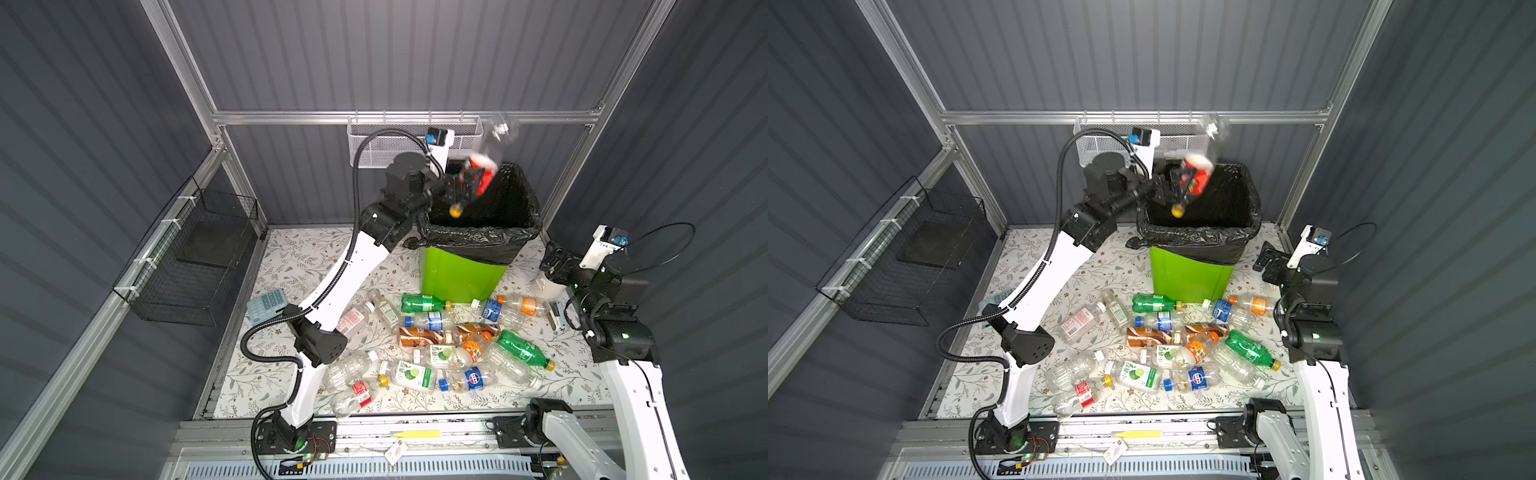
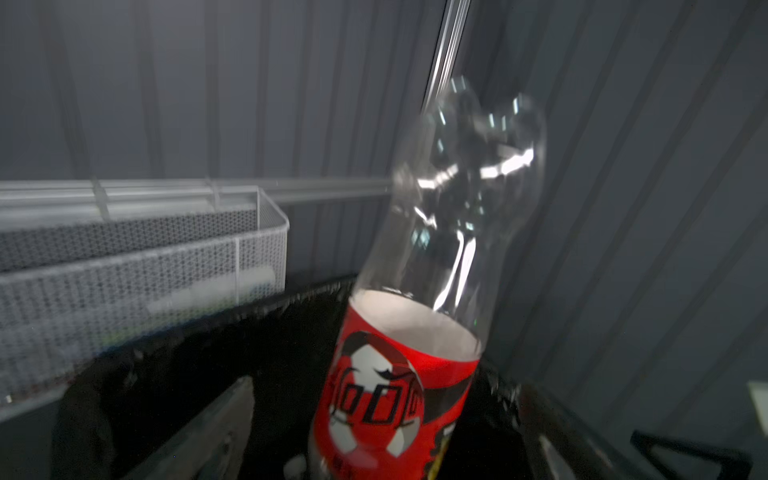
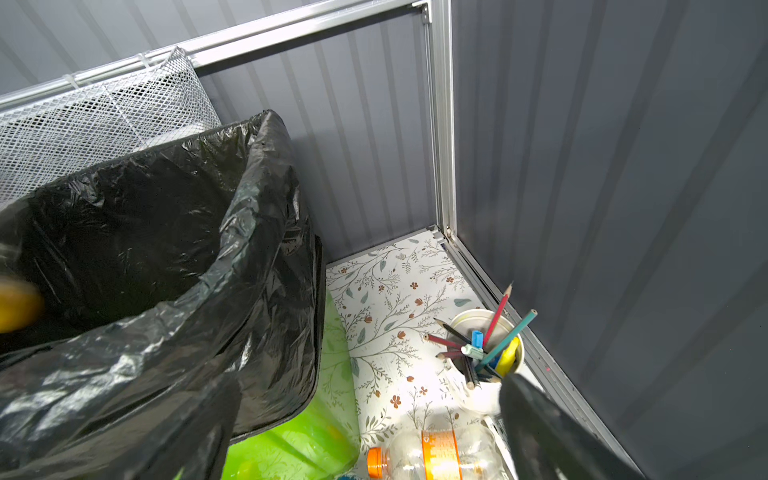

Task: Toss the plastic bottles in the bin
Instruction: 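Lift the red-label bottle with the left gripper over the bin, then open the left gripper to drop the red-label bottle into the bin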

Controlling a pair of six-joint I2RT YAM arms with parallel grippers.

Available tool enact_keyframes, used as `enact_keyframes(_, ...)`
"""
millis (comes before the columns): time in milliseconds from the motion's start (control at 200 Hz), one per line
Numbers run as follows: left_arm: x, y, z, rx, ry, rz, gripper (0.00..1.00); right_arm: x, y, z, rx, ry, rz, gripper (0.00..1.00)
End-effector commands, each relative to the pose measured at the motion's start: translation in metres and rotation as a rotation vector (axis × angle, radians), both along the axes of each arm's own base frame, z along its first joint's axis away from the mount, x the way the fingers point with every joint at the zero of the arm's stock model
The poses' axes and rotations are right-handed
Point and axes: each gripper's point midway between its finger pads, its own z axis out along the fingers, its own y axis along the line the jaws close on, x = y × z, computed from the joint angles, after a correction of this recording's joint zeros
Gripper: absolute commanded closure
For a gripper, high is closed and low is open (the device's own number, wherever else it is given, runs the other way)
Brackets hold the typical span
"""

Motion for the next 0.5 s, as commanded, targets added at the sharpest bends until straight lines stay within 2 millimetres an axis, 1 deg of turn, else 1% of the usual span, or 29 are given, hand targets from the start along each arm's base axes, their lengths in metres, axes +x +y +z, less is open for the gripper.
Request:
enact_keyframes(0, -0.036, 0.073, 0.068, -0.128, -0.198, 0.132, 0.00, -0.007, -0.001, 0.003, -0.005, -0.007, -0.007, 0.01)
enact_keyframes(40, -0.044, 0.093, 0.076, -0.163, -0.242, 0.190, 0.00, -0.007, -0.002, 0.001, 0.000, -0.008, -0.013, 0.01)
enact_keyframes(115, -0.054, 0.126, 0.084, -0.162, -0.277, 0.298, 0.00, -0.007, -0.002, -0.003, 0.009, 0.000, -0.012, 0.01)
enact_keyframes(165, -0.059, 0.140, 0.080, -0.144, -0.292, 0.345, 0.00, -0.007, -0.001, -0.006, 0.016, 0.003, -0.011, 0.01)
enact_keyframes(175, -0.062, 0.145, 0.083, -0.147, -0.300, 0.357, 0.00, -0.006, -0.001, -0.006, 0.017, 0.005, -0.009, 0.01)
enact_keyframes(230, -0.064, 0.160, 0.076, -0.124, -0.297, 0.412, 0.00, -0.006, 0.000, -0.009, 0.023, 0.011, -0.005, 0.01)
enact_keyframes(300, -0.062, 0.177, 0.057, -0.070, -0.263, 0.496, 0.00, -0.005, 0.004, -0.011, 0.030, 0.011, 0.019, 0.01)
enact_keyframes(345, -0.058, 0.193, 0.044, -0.035, -0.223, 0.580, 0.00, -0.005, 0.009, -0.011, 0.027, 0.007, 0.048, 0.01)
enact_keyframes(390, -0.052, 0.207, 0.027, 0.008, -0.177, 0.644, 0.00, -0.005, 0.013, -0.010, 0.025, 0.003, 0.076, 0.01)
enact_keyframes(430, -0.045, 0.225, 0.012, 0.028, -0.120, 0.704, 0.00, -0.005, 0.018, -0.009, 0.023, 0.000, 0.101, 0.01)
enact_keyframes(495, -0.035, 0.253, -0.019, 0.036, -0.007, 0.752, 0.00, -0.006, 0.025, -0.006, 0.019, -0.008, 0.146, 0.01)
